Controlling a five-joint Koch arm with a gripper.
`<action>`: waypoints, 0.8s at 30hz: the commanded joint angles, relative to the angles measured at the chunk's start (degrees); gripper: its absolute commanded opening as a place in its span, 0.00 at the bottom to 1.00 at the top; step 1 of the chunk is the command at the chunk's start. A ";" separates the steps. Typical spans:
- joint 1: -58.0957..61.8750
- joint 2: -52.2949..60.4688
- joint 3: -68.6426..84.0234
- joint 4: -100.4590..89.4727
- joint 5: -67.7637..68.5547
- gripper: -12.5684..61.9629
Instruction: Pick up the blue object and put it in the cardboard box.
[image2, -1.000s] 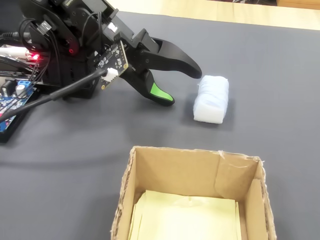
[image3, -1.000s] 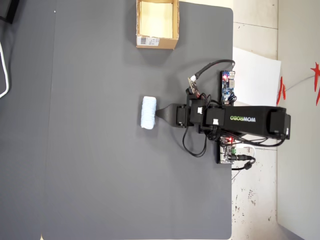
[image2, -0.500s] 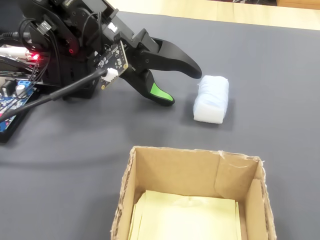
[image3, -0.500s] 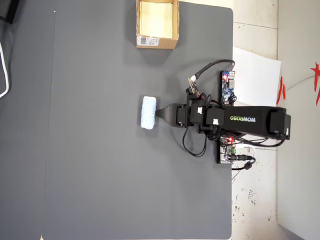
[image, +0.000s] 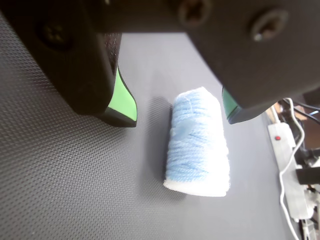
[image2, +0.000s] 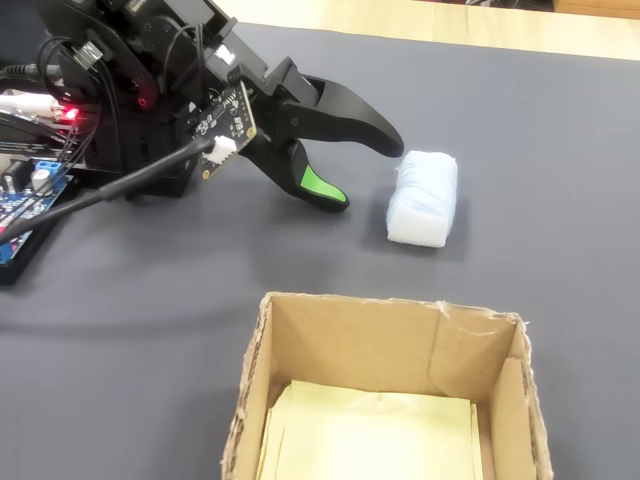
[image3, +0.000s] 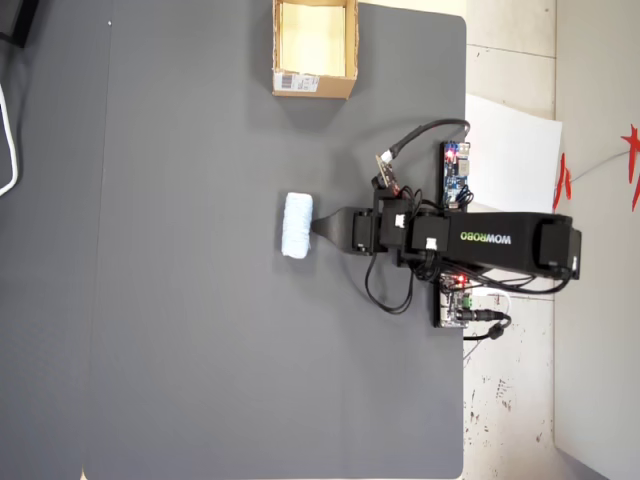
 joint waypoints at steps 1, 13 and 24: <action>0.00 5.19 2.29 2.64 0.18 0.64; 0.26 5.19 2.20 -5.19 -2.29 0.64; 0.35 5.10 -2.20 -7.91 -6.42 0.63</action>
